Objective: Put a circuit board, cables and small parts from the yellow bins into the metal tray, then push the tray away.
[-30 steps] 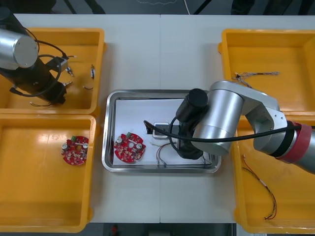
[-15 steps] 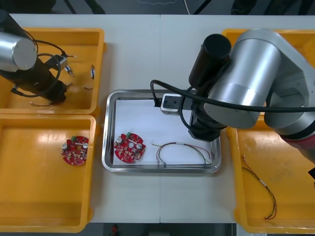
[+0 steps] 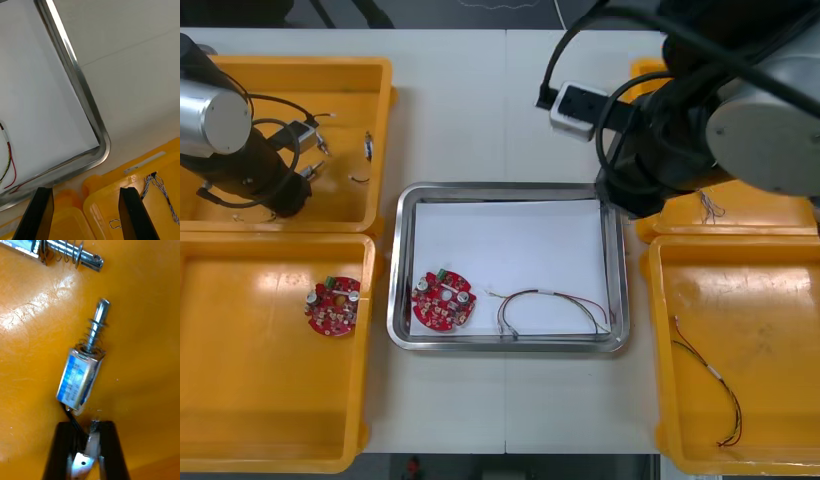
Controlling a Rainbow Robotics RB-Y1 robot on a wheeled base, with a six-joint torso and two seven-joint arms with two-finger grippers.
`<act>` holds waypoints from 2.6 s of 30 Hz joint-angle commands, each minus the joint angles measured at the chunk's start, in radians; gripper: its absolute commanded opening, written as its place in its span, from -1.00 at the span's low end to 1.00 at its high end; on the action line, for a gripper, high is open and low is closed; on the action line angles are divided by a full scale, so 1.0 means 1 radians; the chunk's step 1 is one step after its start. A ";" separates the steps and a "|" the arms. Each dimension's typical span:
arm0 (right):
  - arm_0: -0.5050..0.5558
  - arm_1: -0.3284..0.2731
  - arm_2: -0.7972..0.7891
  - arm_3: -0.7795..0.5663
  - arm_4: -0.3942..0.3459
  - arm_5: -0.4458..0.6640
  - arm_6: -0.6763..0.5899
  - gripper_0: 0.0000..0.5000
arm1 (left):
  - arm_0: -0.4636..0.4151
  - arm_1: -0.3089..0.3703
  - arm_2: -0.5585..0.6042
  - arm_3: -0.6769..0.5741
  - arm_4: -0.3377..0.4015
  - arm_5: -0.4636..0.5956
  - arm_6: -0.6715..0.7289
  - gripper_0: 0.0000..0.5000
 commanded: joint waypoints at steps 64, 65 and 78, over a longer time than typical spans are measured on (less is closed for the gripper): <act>-0.146 -0.034 -0.440 0.984 0.139 -0.225 0.079 1.00 | -0.130 0.039 0.128 -0.186 0.015 0.097 0.128 -1.00; -0.146 -0.034 -0.423 0.999 0.142 -0.245 0.082 1.00 | -0.130 0.041 0.105 -0.169 0.015 0.068 0.121 -1.00; -0.086 0.006 -0.358 1.052 0.159 -0.415 0.084 1.00 | -0.126 0.028 0.033 -0.019 0.019 -0.043 -0.023 -1.00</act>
